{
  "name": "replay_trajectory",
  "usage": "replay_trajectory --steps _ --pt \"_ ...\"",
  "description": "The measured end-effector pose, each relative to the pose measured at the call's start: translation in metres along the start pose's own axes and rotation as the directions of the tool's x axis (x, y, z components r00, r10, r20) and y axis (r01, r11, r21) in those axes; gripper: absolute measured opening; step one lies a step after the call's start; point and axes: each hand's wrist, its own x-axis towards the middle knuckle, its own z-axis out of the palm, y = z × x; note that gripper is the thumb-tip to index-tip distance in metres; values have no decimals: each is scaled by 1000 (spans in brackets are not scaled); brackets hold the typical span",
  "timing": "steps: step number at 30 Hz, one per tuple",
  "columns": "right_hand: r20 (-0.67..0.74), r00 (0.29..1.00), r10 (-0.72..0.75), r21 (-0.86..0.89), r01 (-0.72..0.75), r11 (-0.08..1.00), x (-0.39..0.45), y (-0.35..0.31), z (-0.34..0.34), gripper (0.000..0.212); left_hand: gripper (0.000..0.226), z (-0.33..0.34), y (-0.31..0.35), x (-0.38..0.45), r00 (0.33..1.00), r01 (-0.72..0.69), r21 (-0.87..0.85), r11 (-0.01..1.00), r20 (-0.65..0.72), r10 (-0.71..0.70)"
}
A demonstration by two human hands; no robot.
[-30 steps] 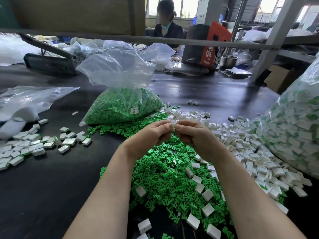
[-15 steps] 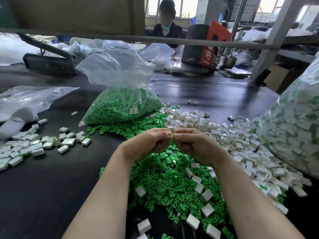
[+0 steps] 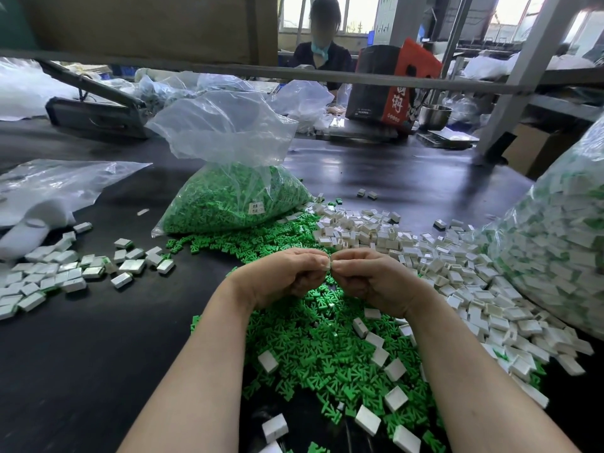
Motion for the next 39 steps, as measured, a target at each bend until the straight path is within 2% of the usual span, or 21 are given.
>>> replay_trajectory --steps 7,11,14,18,21,25,28,30,32,35,39 --pt "-12 1000 23 7 -23 1000 -2 0 0 13 27 0 2 -1 999 31 5 999 22 -32" --pt "25 999 -33 17 32 999 -1 0 2 17 30 -1 5 -2 999 22 12 1000 -34 -21" --pt "-12 998 -66 -28 65 997 -1 0 3 20 24 1 7 -1 996 4 27 1000 -92 -1" --pt "-51 995 -89 -103 84 991 0 0 3 14 17 2 7 0 992 2 66 998 -127 6" --pt "-85 991 -107 -64 102 993 1 0 5 11 16 2 7 0 987 22 114 993 -163 -3" --pt "-139 980 -142 -106 128 986 3 -3 9 21 18 -4 8 -1 978 14 177 984 -206 23" --pt "-169 972 -162 -122 142 982 3 -6 9 15 13 -9 9 -1 965 -40 197 980 -248 90" --pt "-173 969 -178 -141 155 978 3 -7 8 18 7 -10 10 -1 942 -88 226 970 -299 155" --pt "-170 967 -190 -156 164 974 2 -8 8 19 11 -10 12 1 923 -128 237 963 -326 203" --pt "-183 965 -190 -113 172 979 2 -9 8 21 10 -9 14 1 900 -165 252 954 -357 250" --pt "-202 976 -82 -23 79 997 3 -9 9 48 7 -4 16 3 861 -235 195 952 -412 297"
